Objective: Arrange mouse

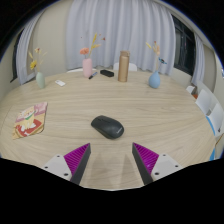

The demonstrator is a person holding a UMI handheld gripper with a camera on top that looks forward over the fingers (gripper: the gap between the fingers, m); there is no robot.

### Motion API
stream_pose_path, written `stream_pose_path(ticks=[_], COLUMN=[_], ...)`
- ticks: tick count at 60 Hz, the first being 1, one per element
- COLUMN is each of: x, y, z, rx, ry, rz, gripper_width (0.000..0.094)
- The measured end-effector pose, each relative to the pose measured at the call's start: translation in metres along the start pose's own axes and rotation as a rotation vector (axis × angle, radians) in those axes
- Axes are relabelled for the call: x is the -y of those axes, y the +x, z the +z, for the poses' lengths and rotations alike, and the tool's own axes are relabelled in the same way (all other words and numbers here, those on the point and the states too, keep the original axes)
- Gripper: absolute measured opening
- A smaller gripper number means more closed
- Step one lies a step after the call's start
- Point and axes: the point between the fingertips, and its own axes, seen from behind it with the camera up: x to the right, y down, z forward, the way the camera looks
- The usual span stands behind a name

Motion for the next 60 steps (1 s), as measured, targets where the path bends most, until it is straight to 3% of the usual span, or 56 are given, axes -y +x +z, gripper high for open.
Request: stream_pose_path(ticks=[21,53,60], x=[0.041,0.076,0.077], y=[0.004,0.025,0.025], z=[0.083,0.132,0.137], rx=[-0.016,-0.087,-0.080], ry=[-0.008,0.001,-0.006], rz=[0.000,-0.006,0.024], gripper_width=[0.0865,0.0852,0.0783])
